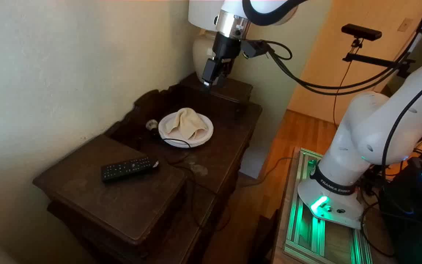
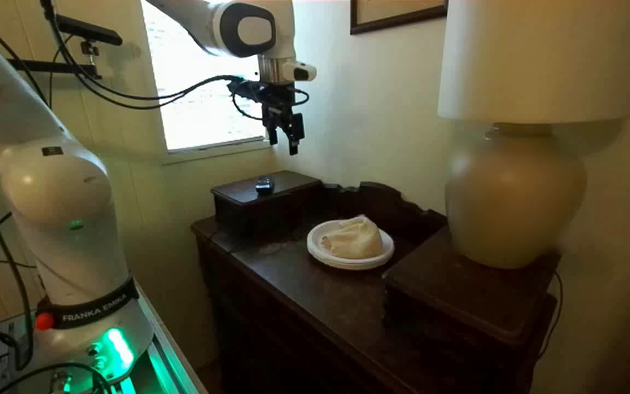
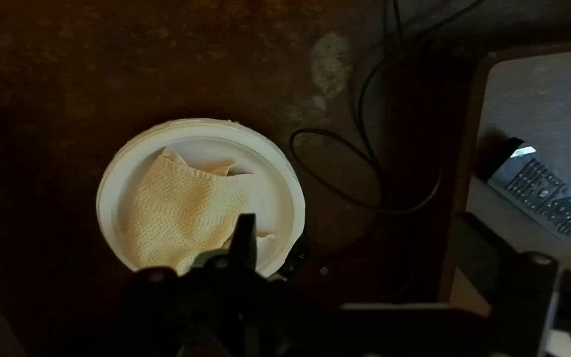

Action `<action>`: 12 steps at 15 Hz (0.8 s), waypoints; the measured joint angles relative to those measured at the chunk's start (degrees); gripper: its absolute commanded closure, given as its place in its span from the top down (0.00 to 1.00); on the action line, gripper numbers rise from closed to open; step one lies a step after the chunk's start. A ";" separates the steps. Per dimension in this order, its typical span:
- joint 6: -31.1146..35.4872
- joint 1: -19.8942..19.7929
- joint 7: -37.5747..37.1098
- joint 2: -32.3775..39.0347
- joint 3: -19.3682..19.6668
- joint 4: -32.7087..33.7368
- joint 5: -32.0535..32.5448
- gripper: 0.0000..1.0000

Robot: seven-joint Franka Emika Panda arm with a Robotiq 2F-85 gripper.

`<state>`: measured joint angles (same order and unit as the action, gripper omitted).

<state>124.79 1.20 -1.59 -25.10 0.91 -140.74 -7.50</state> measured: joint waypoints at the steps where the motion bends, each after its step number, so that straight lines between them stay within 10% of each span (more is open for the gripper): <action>1: 0.00 0.00 0.00 0.00 0.00 0.00 0.00 1.00; 12: -0.11 -2.93 -3.52 -0.64 -2.03 2.57 10.24 1.00</action>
<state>124.68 -1.73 -5.11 -25.74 -1.11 -138.17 2.74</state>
